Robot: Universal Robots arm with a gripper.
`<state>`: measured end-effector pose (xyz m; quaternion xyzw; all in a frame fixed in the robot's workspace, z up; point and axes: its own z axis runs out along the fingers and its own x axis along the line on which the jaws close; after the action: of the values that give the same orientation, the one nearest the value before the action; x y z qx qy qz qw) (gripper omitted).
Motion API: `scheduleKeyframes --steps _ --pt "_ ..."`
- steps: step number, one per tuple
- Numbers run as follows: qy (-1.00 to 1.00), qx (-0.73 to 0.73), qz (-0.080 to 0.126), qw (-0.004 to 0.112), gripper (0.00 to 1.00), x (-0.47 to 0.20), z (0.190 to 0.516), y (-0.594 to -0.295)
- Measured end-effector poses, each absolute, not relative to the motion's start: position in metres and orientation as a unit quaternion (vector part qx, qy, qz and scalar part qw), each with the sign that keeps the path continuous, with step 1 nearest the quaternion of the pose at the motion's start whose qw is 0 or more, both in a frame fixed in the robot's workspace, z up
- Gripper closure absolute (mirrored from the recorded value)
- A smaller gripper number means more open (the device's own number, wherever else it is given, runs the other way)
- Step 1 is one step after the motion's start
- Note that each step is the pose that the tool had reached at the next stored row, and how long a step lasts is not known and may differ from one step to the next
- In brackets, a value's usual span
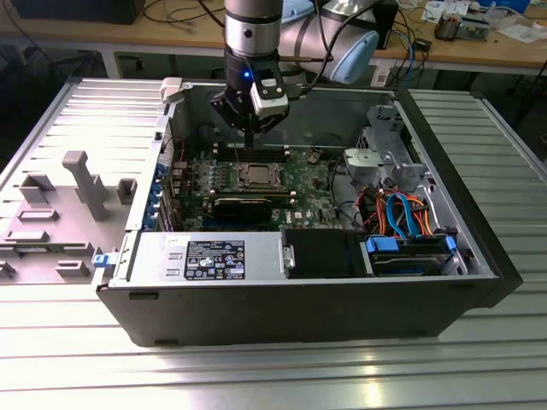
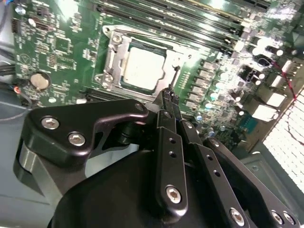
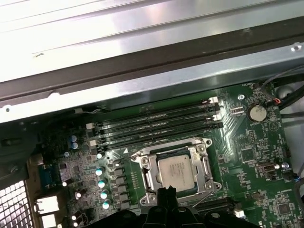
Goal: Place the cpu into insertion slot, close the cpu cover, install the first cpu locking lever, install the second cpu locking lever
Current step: 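Install the first cpu locking lever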
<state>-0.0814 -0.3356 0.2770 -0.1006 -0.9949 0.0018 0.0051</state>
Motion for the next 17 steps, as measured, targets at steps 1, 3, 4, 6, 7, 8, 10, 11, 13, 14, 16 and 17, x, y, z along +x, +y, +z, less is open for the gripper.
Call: scheduleKeyframes --steps 1,3,4,6,7,8,10,11,13,14,16,17 --pt "-0.995 -0.1 0.002 0.005 0.89 -0.084 0.277 -0.336" --pt "-0.995 -0.098 0.001 0.004 0.89 -0.088 0.277 -0.336" --pt "-0.995 -0.097 0.001 0.004 0.89 -0.089 0.277 -0.336" --pt "-0.996 -0.095 0.0 0.003 0.89 -0.091 0.277 -0.336" --pt "-0.996 -0.094 -0.002 0.003 0.89 -0.092 0.277 -0.336" --pt "-0.996 -0.093 -0.006 0.002 0.89 -0.093 0.277 -0.336" --pt "-0.996 -0.09 -0.021 0.002 0.89 -0.095 0.277 -0.336" --pt "-0.997 -0.077 -0.024 0.002 0.89 -0.095 0.276 -0.335" --pt "-0.998 -0.059 -0.024 0.002 0.89 -0.095 0.276 -0.336" --pt "-0.998 -0.053 -0.024 0.003 0.89 -0.095 0.276 -0.336" --pt "-0.999 -0.048 -0.024 0.003 0.89 -0.098 0.276 -0.336" --pt "-0.999 -0.048 -0.025 0.003 0.89 -0.099 0.276 -0.336"
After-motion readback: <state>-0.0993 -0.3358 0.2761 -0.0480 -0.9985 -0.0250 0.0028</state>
